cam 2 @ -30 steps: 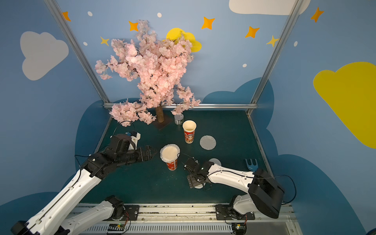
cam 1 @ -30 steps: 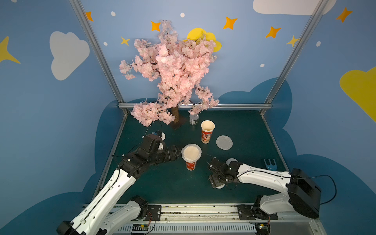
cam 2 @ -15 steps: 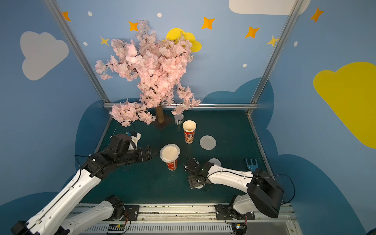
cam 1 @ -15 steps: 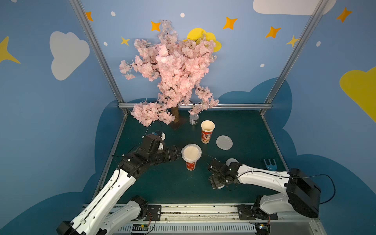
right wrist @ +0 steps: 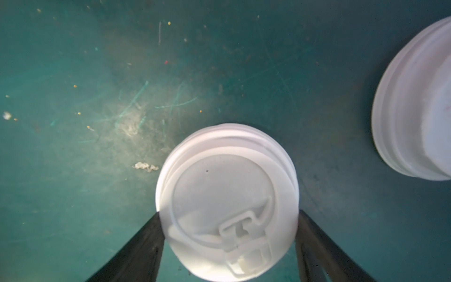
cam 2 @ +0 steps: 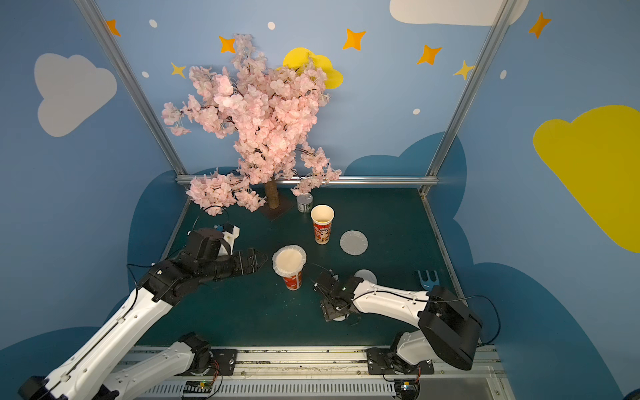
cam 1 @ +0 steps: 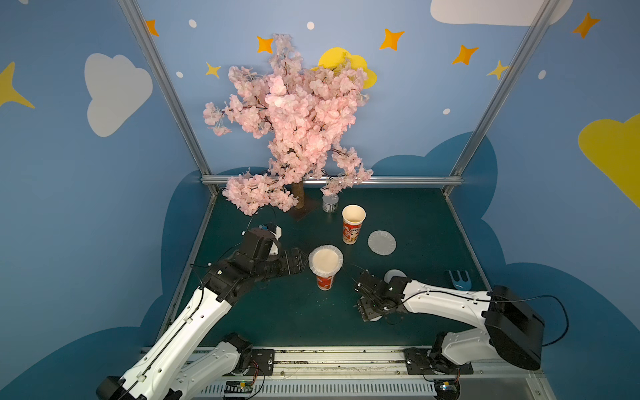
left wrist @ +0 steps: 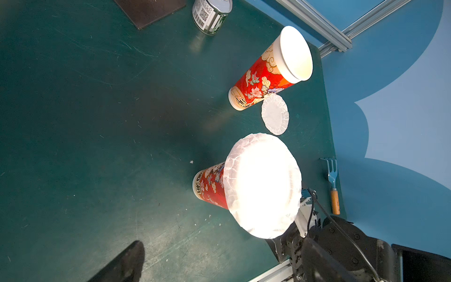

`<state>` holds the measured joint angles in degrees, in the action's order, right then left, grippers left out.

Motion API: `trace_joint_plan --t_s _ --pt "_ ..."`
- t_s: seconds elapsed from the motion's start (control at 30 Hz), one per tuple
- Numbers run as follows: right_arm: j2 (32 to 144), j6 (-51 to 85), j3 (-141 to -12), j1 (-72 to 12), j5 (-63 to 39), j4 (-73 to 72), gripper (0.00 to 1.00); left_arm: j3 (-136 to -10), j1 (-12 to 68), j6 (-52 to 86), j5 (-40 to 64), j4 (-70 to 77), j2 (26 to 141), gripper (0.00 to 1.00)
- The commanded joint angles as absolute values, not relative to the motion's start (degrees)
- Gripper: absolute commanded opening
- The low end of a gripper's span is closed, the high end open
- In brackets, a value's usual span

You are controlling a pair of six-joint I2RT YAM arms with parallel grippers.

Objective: Put the leak-proof paper on the milk tea cups
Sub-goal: Pick up the cup lid from the center of the board.

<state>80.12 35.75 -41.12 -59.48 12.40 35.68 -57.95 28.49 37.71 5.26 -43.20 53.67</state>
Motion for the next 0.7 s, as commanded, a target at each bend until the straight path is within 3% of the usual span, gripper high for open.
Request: trace_joint_plan --t_s 0.0,0.33,0.67 --pt "78.69 36.04 -42.07 -59.85 13.05 38.45 0.79 -57.48 28.22 37.28 5.71 -42.65 52.95 1.0" --pt "74.23 35.09 -49.57 -59.76 14.22 48.41 0.77 -57.56 28.28 37.06 5.72 -41.76 53.39 1.0" --pt "75.68 35.02 -69.23 -59.68 18.87 62.41 0.77 -58.01 27.65 36.28 5.45 -40.56 54.93 1.0"
